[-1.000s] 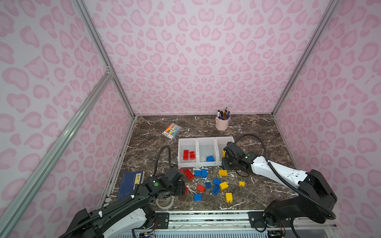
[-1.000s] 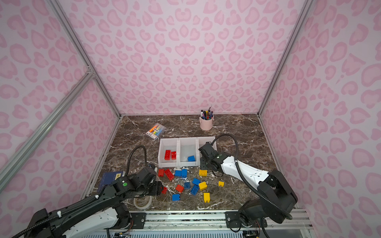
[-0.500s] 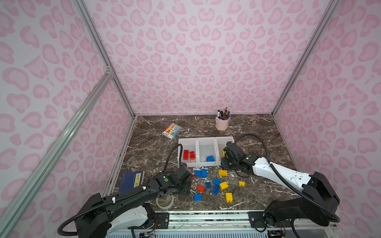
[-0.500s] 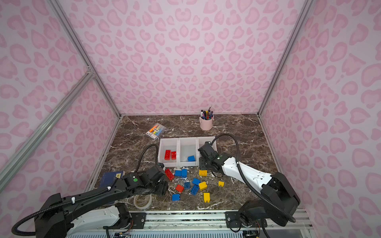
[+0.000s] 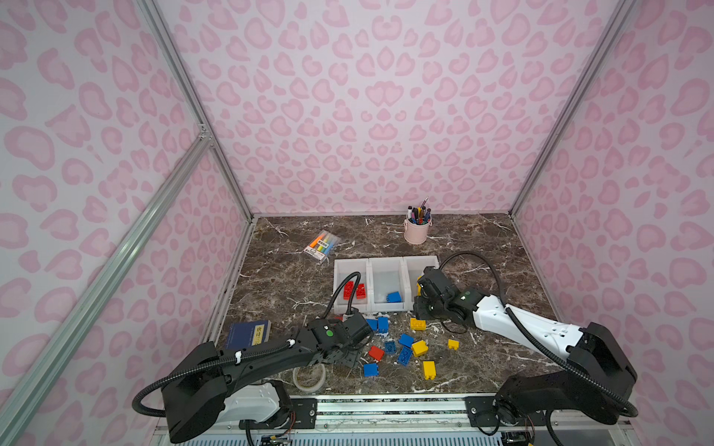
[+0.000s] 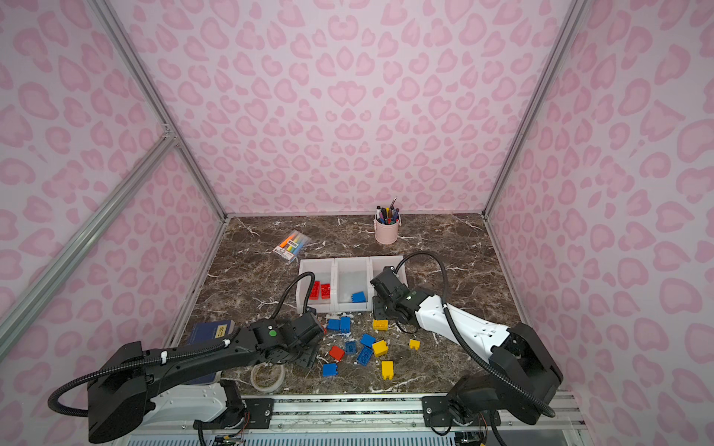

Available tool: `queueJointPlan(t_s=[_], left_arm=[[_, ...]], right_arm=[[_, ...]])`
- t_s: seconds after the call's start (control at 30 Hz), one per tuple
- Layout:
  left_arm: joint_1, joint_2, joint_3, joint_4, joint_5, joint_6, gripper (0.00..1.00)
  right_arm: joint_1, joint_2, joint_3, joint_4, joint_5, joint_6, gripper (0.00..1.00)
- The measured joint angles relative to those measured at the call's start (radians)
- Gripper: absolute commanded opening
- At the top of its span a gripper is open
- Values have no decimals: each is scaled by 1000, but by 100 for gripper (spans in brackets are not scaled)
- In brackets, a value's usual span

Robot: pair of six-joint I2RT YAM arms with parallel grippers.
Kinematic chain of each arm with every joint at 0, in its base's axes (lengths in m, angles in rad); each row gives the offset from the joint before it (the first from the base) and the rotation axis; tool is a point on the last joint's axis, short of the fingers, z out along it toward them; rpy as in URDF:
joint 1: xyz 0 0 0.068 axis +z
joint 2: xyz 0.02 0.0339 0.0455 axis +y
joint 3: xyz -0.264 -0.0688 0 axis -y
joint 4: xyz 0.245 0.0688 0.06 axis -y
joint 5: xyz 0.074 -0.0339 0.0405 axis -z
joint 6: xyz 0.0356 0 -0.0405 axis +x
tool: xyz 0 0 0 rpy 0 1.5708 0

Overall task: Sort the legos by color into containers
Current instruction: 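Grasp the red 2x3 brick beside the tape roll with the left gripper, then drop the red brick in the near compartment while the right arm returns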

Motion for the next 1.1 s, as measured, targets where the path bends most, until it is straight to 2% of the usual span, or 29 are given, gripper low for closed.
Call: queueJointPlan(t_s=[0.67,1.1], left_arm=[[0,61,-28,29,2,-18,77],[0,77,-32,62,5,-14,59]], right_arm=[[12,2,-2,-1,0,18,60],[34,-48,67,-51,26,18,59]])
